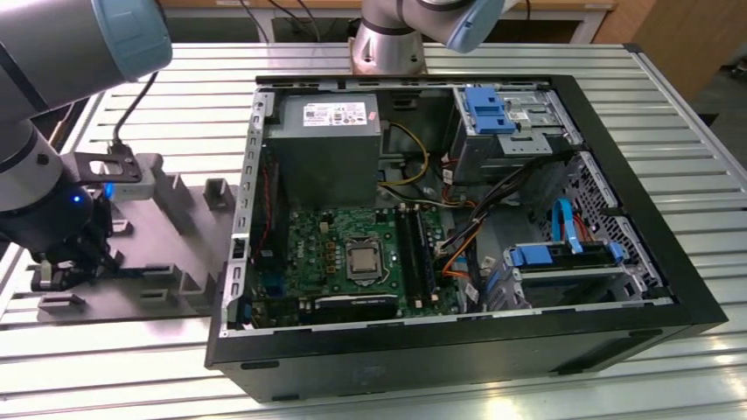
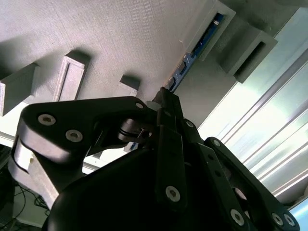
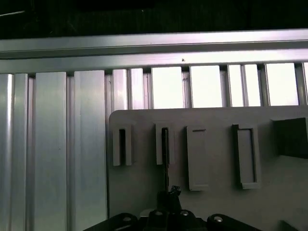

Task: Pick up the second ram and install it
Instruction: 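Pick up the second ram and move it above second insertion slot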

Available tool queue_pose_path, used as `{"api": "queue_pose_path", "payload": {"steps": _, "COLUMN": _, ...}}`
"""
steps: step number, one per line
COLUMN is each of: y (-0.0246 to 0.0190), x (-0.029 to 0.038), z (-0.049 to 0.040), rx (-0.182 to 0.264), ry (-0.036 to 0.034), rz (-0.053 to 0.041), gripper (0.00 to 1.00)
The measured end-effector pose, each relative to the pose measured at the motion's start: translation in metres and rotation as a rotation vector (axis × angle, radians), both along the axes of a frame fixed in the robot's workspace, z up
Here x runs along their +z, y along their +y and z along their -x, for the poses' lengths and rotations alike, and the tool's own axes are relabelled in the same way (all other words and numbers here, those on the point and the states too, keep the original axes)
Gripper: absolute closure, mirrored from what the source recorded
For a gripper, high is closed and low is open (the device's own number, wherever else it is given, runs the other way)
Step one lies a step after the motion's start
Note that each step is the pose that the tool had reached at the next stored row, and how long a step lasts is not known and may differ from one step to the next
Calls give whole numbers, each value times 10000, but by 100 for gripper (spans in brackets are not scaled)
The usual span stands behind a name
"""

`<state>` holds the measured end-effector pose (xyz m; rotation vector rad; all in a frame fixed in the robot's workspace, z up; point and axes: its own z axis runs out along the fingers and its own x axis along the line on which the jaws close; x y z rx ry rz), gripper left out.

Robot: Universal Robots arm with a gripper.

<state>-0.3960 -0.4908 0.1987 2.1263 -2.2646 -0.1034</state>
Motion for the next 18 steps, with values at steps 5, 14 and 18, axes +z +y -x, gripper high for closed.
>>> {"api": "queue_pose_path", "payload": {"steps": 5, "y": 0, "x": 0, "z": 0, "rx": 471, "ry": 1, "rz": -32, "gripper": 88}}
{"api": "queue_pose_path", "payload": {"steps": 14, "y": 0, "x": 13, "z": 1, "rx": 532, "ry": 0, "rz": -47, "gripper": 88}}
{"api": "queue_pose_path", "payload": {"steps": 18, "y": 0, "x": 23, "z": 0, "rx": 581, "ry": -5, "rz": -74, "gripper": 88}}
